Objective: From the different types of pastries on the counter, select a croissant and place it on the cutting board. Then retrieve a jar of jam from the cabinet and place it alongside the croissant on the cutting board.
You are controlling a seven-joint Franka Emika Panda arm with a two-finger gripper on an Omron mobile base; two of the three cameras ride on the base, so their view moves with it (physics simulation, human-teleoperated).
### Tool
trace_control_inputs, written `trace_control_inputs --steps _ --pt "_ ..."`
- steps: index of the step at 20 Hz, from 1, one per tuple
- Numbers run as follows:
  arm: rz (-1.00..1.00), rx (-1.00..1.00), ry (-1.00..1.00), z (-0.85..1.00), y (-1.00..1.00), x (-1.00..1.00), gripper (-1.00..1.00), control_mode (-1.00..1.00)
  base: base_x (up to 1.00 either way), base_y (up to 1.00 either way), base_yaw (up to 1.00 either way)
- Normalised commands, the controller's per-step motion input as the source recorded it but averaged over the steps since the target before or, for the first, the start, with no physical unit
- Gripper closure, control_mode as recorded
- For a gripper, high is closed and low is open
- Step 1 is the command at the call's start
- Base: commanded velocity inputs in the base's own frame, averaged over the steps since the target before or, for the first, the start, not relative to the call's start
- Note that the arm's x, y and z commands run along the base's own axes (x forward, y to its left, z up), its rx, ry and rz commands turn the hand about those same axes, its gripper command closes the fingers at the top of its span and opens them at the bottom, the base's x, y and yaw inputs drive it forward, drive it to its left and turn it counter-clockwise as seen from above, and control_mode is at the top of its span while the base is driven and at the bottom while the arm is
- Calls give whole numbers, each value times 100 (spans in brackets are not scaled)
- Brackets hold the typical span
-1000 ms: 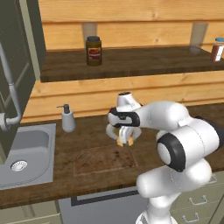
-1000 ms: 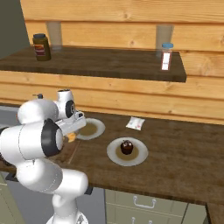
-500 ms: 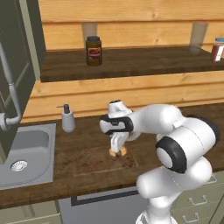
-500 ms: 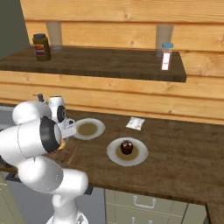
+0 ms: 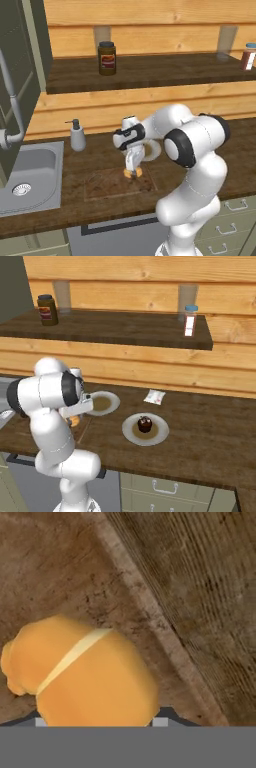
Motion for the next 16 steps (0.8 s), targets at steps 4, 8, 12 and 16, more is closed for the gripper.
trace_control_inputs --steps 4,8,12,16 --pt "0 0 0 -9 0 -1 -100 -100 0 0 0" --pt "0 0 -8 17 -5 -36 -100 -100 0 0 0" --pt "0 0 -19 32 -6 -59 -100 -100 0 0 0" --pt "0 0 -26 46 -3 -61 -100 -100 0 0 0"
